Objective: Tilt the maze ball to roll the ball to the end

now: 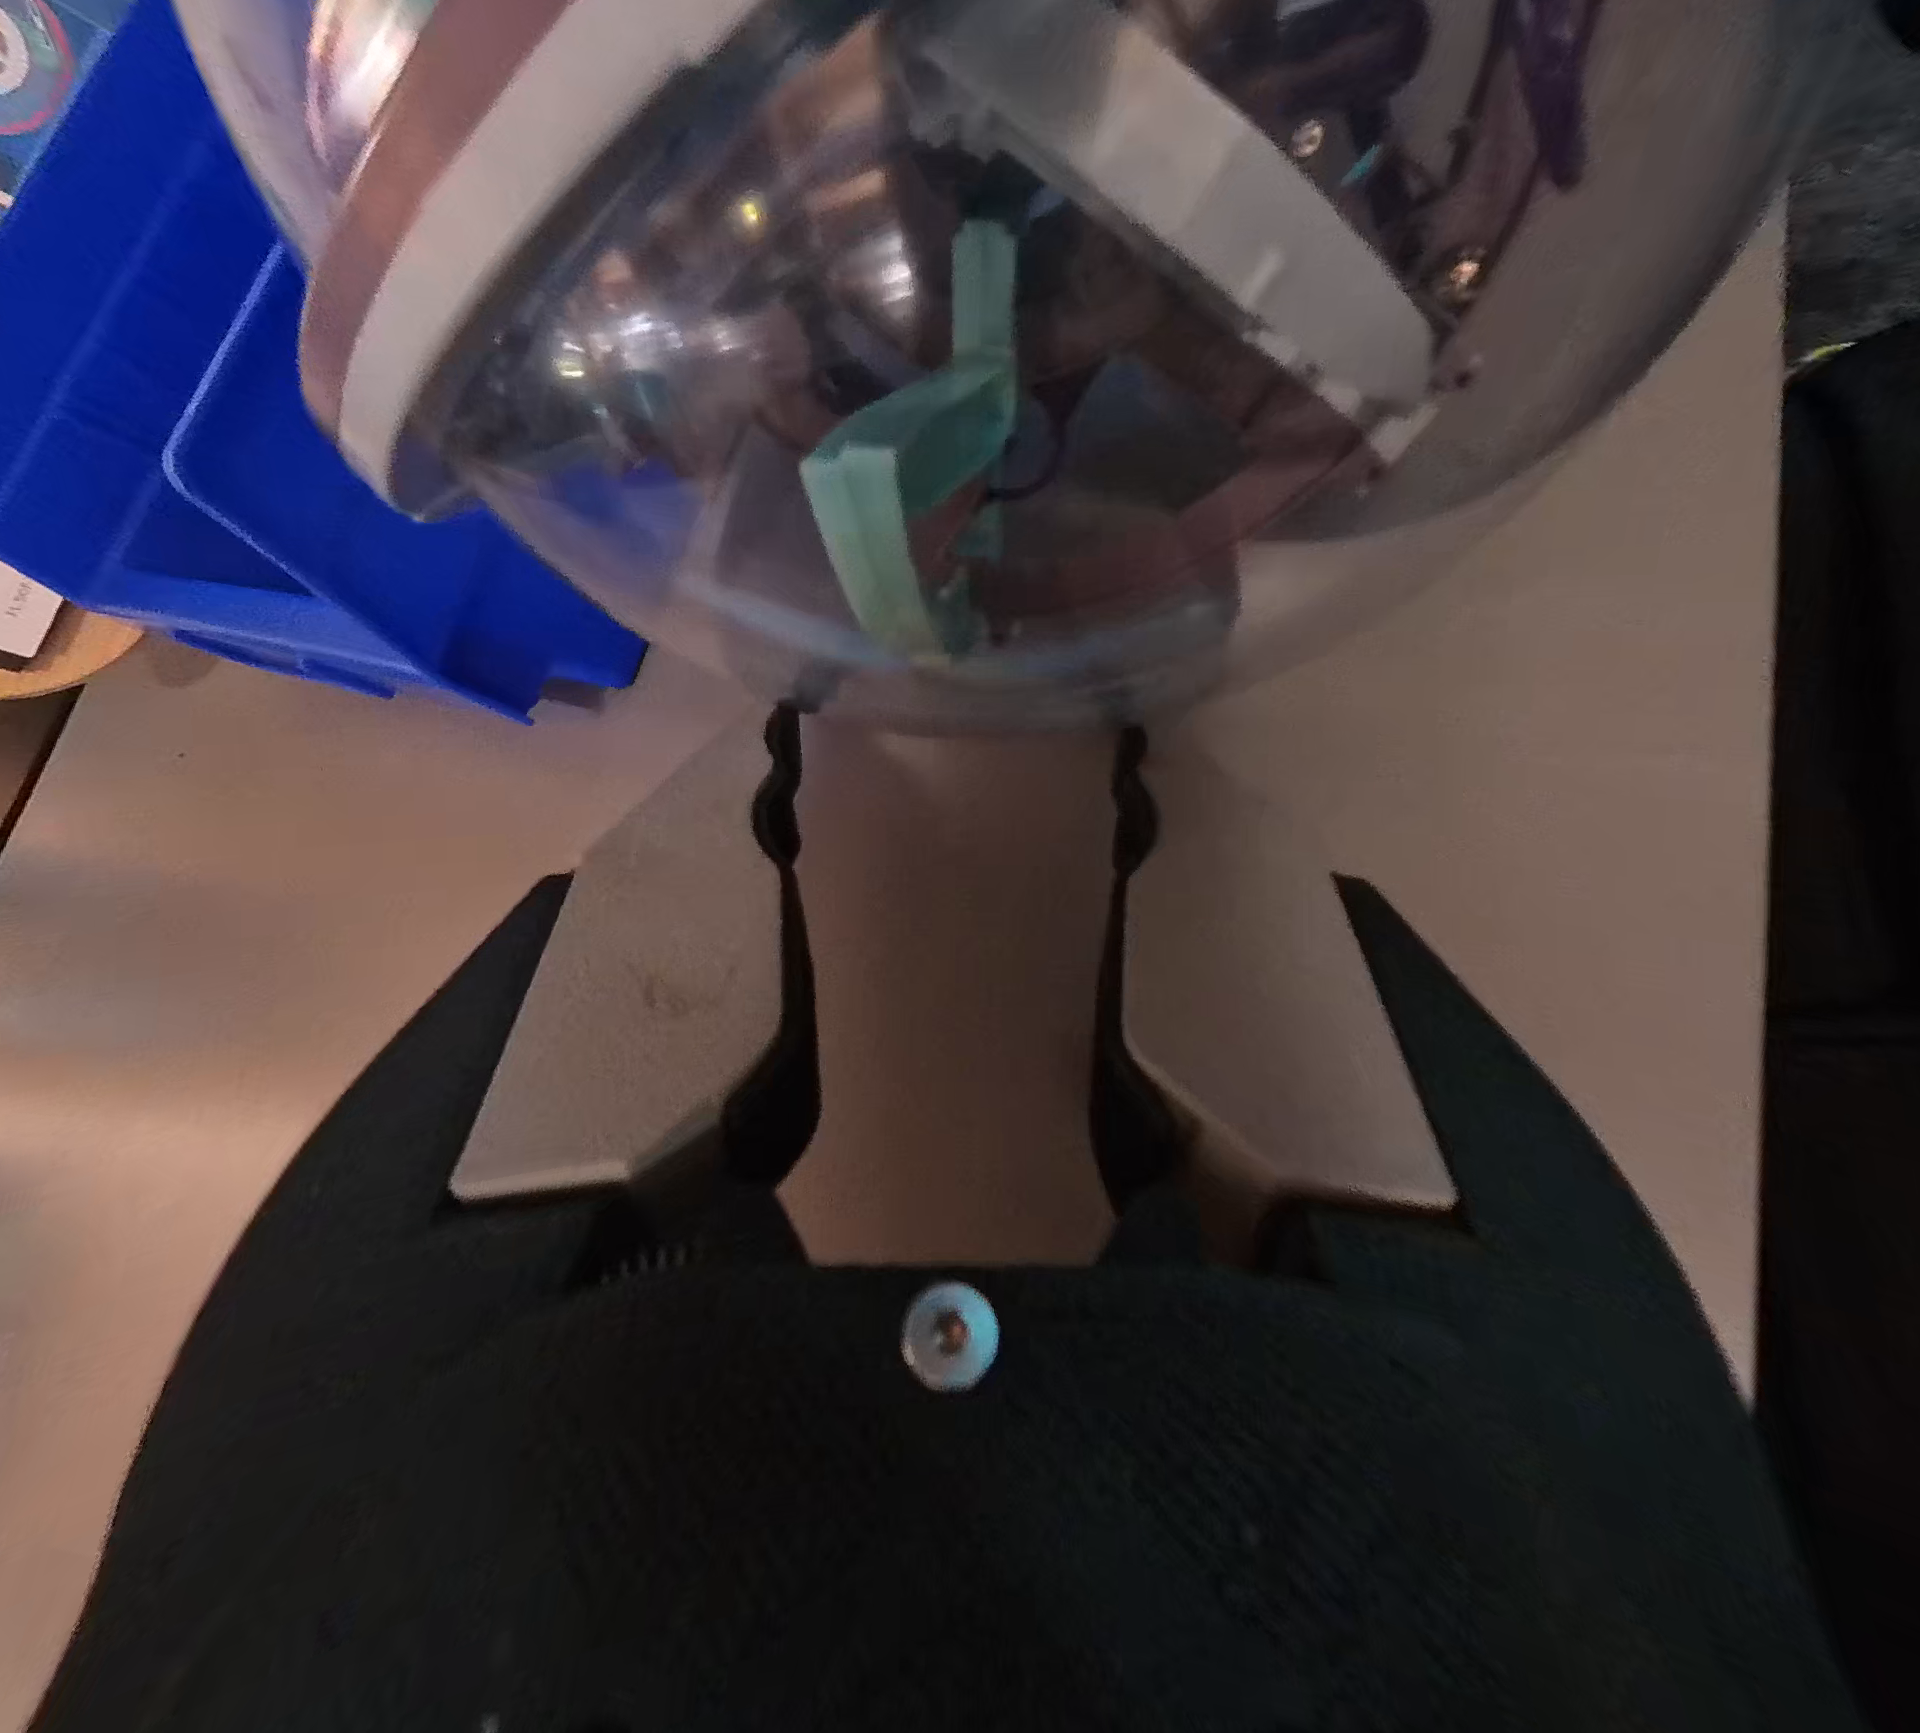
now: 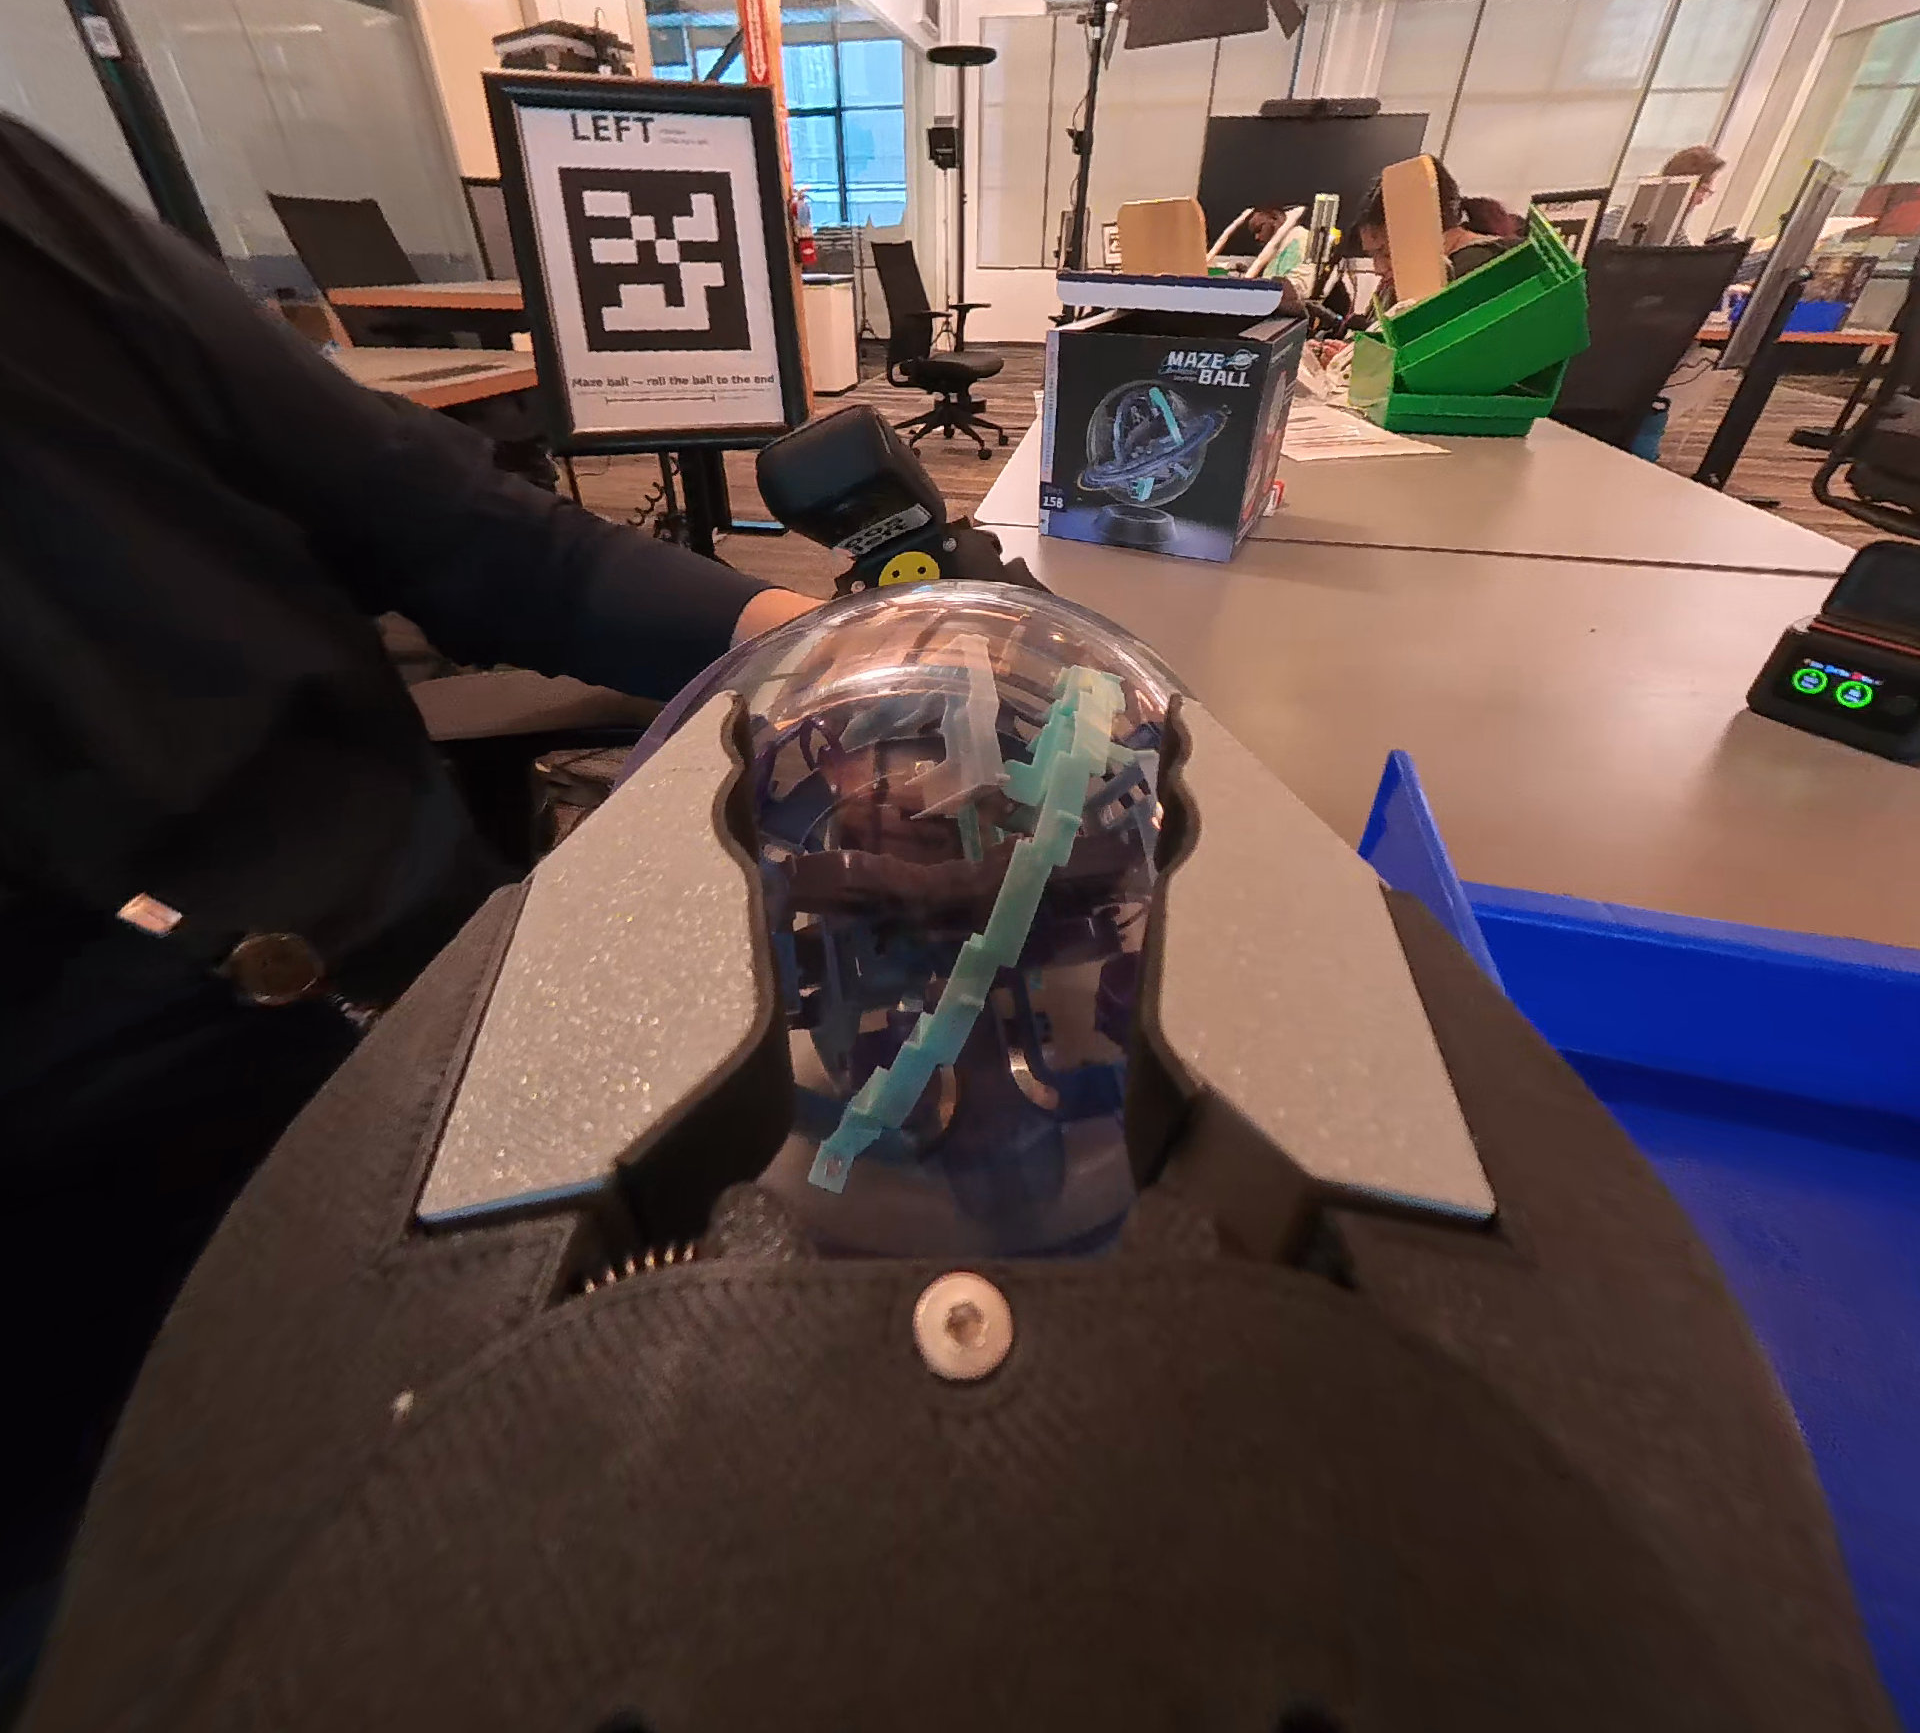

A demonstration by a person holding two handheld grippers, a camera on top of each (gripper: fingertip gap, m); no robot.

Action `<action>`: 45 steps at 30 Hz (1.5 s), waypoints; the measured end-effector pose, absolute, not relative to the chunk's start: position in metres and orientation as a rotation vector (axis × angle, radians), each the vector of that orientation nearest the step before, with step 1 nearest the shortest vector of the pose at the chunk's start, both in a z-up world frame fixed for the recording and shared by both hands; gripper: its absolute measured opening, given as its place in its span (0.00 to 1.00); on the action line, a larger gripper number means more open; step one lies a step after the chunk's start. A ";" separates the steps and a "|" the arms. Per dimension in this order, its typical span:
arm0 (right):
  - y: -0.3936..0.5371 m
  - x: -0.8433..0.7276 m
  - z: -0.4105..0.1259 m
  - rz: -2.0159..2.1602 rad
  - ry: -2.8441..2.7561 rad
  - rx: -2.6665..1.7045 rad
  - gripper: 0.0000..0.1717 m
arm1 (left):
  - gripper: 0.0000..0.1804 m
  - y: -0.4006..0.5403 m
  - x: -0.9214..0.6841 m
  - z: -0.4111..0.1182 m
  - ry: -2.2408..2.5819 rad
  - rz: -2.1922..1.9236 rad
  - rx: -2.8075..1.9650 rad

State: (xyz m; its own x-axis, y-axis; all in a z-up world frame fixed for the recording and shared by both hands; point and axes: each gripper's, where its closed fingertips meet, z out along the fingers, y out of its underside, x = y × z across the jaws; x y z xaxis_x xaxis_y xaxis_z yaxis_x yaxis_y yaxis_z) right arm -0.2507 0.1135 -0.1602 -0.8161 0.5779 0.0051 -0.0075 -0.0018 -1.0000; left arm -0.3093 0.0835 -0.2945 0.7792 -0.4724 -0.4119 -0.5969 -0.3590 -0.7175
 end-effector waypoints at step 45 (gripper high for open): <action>0.128 -0.271 -0.157 1.930 -1.764 -0.799 0.38 | 0.31 0.087 -0.314 -0.296 0.750 0.100 -2.061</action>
State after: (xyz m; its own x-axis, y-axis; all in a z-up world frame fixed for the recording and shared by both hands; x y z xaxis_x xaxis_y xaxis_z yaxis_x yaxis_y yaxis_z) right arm -0.2708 0.1277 -0.1571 -0.7544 0.6412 -0.1404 0.0823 -0.1199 -0.9894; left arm -0.3136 0.0868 -0.2961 0.8115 -0.4714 -0.3453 -0.5456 -0.3998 -0.7365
